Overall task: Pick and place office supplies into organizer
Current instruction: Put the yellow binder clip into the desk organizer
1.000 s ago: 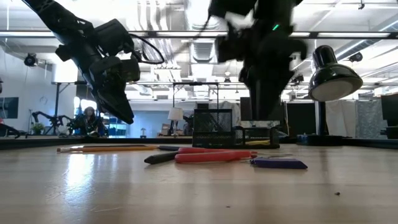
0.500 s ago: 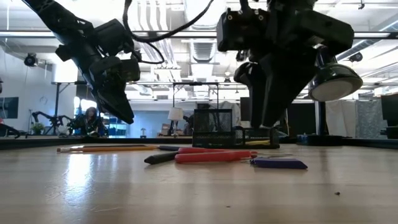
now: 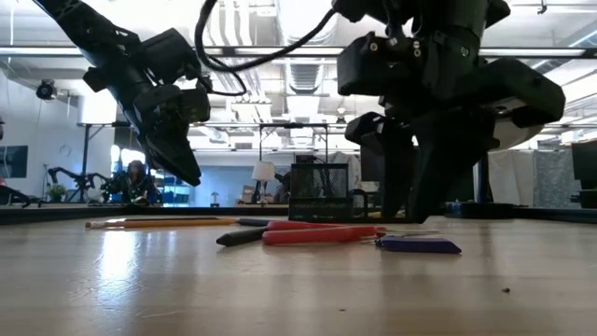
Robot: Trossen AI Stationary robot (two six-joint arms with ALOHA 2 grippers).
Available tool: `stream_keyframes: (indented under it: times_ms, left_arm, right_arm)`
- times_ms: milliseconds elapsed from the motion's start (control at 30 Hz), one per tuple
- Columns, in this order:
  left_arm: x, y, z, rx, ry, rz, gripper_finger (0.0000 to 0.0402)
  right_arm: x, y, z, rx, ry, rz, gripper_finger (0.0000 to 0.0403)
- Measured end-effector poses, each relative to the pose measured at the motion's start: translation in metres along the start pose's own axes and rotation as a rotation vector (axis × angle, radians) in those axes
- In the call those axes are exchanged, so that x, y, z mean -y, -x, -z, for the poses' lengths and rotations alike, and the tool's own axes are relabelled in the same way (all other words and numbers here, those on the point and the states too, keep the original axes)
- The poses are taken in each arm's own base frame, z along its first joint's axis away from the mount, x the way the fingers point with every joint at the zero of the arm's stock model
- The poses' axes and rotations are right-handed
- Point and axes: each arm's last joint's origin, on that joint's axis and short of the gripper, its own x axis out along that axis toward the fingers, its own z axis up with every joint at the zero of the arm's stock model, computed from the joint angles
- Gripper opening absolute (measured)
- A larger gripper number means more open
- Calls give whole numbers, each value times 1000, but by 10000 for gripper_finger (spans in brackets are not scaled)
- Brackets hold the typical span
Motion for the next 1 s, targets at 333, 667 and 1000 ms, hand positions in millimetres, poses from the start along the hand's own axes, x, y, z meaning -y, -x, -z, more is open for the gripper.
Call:
stream_keyframes:
  times_ms: [333,667,1000]
  left_arm:
    - [0,0,0,1,0,0,129]
    - [0,0,0,1,0,0,129]
    - [0,0,0,2,1,0,129]
  right_arm:
    - [1,-9,8,17,56,11,164]
    - [1,-13,11,28,55,16,137]
    - [8,-17,16,34,35,10,111]
